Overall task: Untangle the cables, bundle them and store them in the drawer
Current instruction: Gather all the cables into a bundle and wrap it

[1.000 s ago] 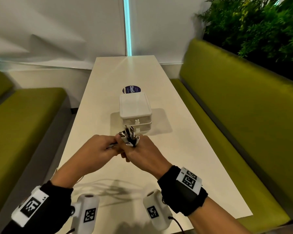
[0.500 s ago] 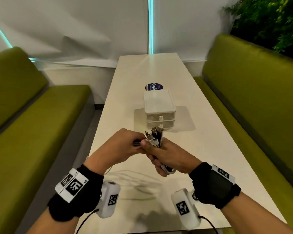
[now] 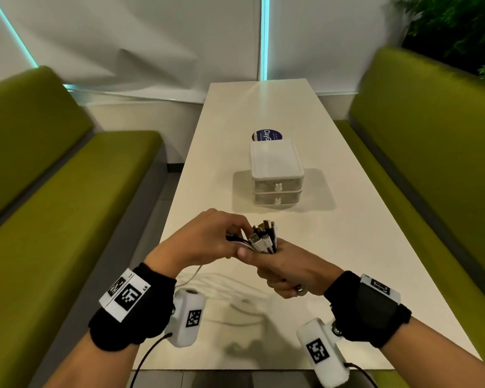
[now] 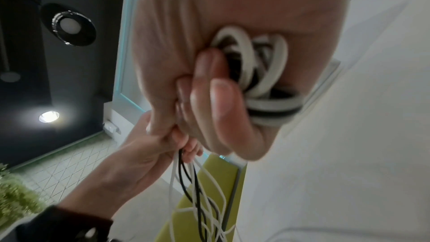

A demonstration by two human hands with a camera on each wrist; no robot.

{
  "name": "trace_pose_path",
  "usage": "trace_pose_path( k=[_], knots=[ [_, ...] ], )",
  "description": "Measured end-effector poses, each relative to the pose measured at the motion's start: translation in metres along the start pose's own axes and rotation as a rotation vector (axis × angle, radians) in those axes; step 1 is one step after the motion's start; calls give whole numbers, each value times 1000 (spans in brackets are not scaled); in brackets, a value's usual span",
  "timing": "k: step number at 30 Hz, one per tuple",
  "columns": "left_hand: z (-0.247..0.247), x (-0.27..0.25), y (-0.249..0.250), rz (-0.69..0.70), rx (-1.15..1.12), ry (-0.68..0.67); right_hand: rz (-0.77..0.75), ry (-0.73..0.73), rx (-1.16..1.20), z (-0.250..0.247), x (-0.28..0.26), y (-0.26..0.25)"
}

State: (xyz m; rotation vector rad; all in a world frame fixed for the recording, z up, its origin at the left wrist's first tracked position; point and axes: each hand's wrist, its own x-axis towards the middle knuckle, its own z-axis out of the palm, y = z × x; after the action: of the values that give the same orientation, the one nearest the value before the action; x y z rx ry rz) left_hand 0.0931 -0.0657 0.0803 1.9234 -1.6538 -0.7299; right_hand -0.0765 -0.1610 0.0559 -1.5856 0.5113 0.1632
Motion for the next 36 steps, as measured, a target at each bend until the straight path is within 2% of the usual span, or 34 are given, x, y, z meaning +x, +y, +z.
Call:
trace_pose_path(
  k=[6,11,14,16,20,23,25,28,29,33,36],
  knots=[
    [5,6,5,55,55,-19,128,-144,-174,-5,2,-8],
    [4,8,-7,-35,-130,114,41,-48,-227,-17,4,-18],
    [11,8,-19,-128,-124,51,-25,-45,-196,-22,3,-20],
    [19,8,-28,-162,-202,40,-53,-32,-97,-26,2,-20],
    [30,8,-30,-131,-347,104,-98,55,-106,-31,4,-17],
    [36,8,-26,-93,-488,199,-130,130,23,-32,5,-15],
    [40,6,-22,-81,-372,278,-169,197,161,-30,7,-15],
    [43,5,-12,-152,42,410,-205,338,370,-28,11,-15],
    [43,5,-7,-171,112,471,-213,373,415,-26,12,-15],
    [49,6,9,-158,98,614,-283,443,413,-15,12,-11],
    [60,5,15,-97,8,615,-330,466,327,-10,10,-8]
  ],
)
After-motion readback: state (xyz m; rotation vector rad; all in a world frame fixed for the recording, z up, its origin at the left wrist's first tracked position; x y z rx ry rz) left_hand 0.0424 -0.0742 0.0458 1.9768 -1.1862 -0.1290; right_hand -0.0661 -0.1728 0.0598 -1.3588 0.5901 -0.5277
